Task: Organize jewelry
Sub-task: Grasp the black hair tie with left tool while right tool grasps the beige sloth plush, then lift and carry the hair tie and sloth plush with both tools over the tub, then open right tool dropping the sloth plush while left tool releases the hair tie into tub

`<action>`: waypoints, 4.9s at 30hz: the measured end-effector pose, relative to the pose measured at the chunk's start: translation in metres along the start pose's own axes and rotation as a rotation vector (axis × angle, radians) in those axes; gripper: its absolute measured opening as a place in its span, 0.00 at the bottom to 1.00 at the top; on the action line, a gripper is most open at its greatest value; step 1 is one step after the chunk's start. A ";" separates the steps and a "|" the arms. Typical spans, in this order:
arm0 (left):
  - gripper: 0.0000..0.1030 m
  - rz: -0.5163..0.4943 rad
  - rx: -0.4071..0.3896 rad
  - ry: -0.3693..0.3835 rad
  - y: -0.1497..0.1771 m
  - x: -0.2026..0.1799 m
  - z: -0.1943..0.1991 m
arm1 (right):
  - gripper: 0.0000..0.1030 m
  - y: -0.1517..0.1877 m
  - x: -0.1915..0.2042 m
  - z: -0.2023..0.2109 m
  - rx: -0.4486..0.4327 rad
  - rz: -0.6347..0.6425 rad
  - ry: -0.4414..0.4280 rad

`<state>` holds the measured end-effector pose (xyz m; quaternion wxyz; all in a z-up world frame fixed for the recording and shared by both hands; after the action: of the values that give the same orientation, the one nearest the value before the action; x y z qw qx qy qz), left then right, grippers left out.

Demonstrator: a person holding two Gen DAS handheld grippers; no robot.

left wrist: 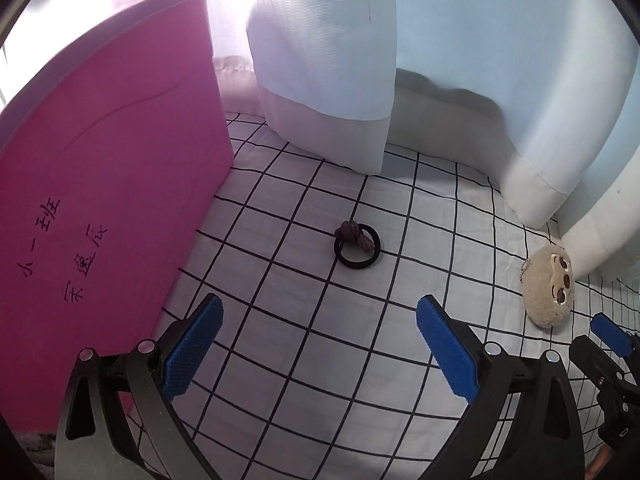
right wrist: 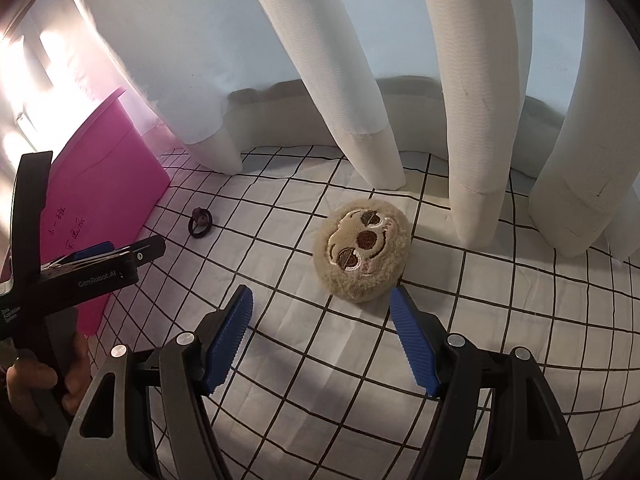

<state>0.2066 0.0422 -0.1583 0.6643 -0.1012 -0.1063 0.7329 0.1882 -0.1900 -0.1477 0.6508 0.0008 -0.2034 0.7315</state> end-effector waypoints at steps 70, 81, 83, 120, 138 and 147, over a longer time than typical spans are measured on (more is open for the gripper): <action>0.19 0.301 -0.281 -0.097 0.054 0.058 0.189 | 0.53 -0.009 0.125 0.102 -0.200 0.464 -0.119; 0.19 0.446 -0.335 -0.214 0.087 0.139 0.238 | 0.53 -0.014 0.234 0.118 -0.217 0.633 -0.276; 0.19 0.456 -0.346 -0.218 0.084 0.155 0.238 | 0.53 -0.019 0.255 0.116 -0.222 0.654 -0.285; 0.21 0.292 -0.080 -0.069 -0.014 0.289 0.125 | 0.53 -0.124 0.384 -0.012 -0.014 0.484 -0.160; 0.26 0.286 -0.050 -0.067 -0.020 0.287 0.109 | 0.53 -0.133 0.389 -0.016 -0.014 0.504 -0.094; 0.82 0.293 -0.083 -0.085 -0.016 0.287 0.119 | 0.73 -0.140 0.386 -0.010 -0.030 0.471 -0.043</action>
<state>0.1590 0.3272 -0.0416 0.5404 -0.1117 -0.1485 0.8207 0.2656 0.1898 -0.0124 0.4579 -0.0408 -0.2226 0.8597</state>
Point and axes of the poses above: each gripper's, at about its wrist camera, not at the fingertips, and z roughly against the way its jaws point, x to its left, y to its underside, the point moved 3 cm from there along -z, roughly the way its jaws point, and after that the axes turned 14 degrees about x, right-handed, at the moved point
